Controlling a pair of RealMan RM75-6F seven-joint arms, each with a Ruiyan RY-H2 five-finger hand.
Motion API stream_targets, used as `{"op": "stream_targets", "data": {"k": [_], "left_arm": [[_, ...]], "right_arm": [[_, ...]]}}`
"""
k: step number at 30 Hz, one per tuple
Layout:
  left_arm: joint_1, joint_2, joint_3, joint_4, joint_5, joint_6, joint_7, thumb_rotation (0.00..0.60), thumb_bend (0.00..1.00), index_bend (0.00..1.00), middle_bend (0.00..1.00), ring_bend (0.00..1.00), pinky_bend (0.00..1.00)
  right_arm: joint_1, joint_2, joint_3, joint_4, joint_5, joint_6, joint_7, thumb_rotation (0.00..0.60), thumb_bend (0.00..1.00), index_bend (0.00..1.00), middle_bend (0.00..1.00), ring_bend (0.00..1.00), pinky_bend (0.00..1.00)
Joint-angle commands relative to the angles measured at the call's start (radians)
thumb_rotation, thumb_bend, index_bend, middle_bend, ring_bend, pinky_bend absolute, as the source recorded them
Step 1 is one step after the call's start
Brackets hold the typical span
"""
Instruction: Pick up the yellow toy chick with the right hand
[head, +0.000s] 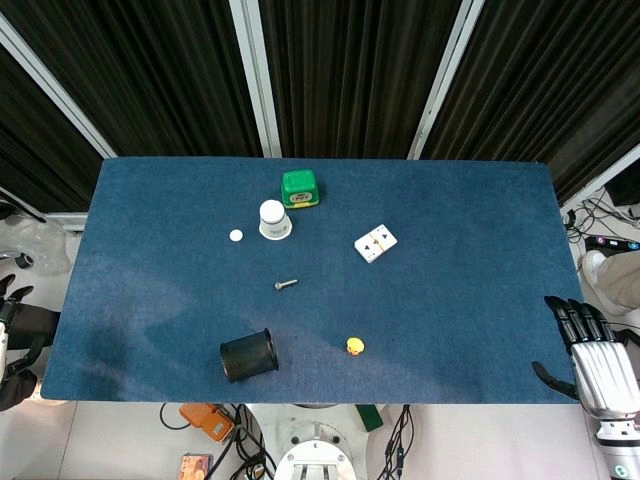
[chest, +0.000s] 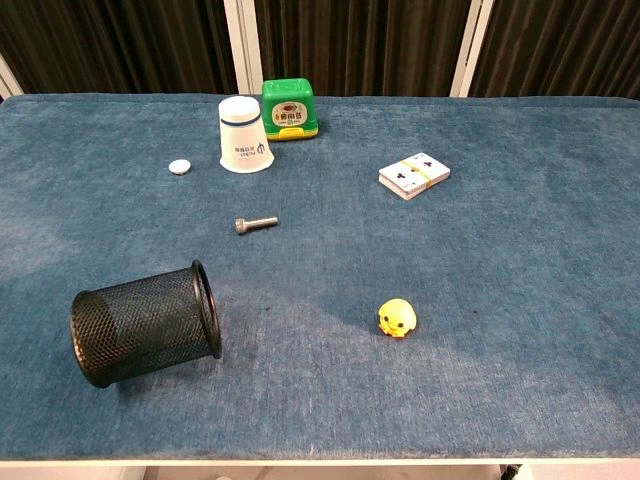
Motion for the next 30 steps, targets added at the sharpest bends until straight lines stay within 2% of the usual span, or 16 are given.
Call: {"op": "stream_targets", "data": {"k": [1,11,17,21,26,30], "left_arm": [[0.0,0.001,0.0,-0.002,-0.002,-0.002,0.003,0.6,0.3,0.17,0.03,0.05,0.17],[-0.002,0.002,0.003,-0.009,-0.008,-0.011,0.014,0.6,0.3,0.17,0.03,0.05,0.17],[0.0,0.004,0.004,-0.012,-0.01,-0.011,0.017,0.6,0.3,0.17,0.03,0.06,0.17],[0.0,0.004,0.004,-0.016,-0.015,-0.013,0.018,0.6,0.3,0.17,0.03,0.06,0.17],[0.0,0.005,0.006,-0.017,-0.011,-0.014,0.026,0.6,0.3,0.17,0.03,0.06,0.17],[0.001,0.006,0.008,-0.018,-0.012,-0.014,0.026,0.6,0.3,0.17,0.03,0.06,0.17]], "right_arm": [[0.001,0.0,0.001,0.001,0.004,-0.004,0.002,0.6,0.32,0.11,0.18,0.17,0.16],[0.019,0.001,0.012,0.012,0.016,-0.036,0.023,0.6,0.32,0.13,0.18,0.17,0.16],[0.065,-0.01,0.039,0.086,0.056,-0.1,0.136,0.6,0.32,0.16,0.18,0.17,0.16],[0.121,-0.039,0.05,0.125,0.085,-0.198,0.163,0.6,0.32,0.18,0.18,0.17,0.16],[0.212,-0.059,0.023,0.158,-0.003,-0.312,0.284,0.6,0.32,0.18,0.18,0.17,0.16],[0.295,-0.103,0.017,0.178,-0.041,-0.414,0.273,0.6,0.32,0.2,0.18,0.17,0.16]]}}
